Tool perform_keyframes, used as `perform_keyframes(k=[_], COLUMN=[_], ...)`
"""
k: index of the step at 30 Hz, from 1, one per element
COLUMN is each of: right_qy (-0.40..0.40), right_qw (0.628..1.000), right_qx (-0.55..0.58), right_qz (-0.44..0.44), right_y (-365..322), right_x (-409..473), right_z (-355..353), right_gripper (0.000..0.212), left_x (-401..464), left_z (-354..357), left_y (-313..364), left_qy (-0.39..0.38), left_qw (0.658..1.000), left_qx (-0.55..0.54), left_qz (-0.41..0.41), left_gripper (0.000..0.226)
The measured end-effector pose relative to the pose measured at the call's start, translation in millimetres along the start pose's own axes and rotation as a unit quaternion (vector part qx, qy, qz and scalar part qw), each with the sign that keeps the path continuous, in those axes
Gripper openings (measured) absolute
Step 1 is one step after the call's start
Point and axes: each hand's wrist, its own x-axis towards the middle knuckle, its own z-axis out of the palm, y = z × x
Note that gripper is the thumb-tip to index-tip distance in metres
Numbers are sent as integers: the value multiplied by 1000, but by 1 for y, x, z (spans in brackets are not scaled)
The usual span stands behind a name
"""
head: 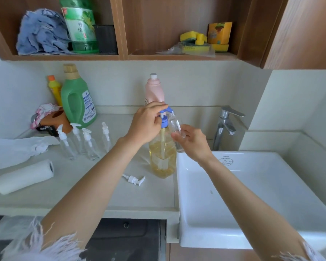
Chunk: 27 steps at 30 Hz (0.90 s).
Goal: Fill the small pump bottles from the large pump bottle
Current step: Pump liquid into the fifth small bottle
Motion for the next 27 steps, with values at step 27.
perform_keyframes(k=[27], right_qy=[-11], right_qw=[999], right_qx=[41], right_qz=[6], right_y=[-2], right_x=[2], right_z=[-10], right_gripper=[17], left_x=[7], left_z=[-19], left_y=[11], left_qy=[-49], left_qw=[996], left_qx=[74], left_qz=[-32], left_gripper=[47])
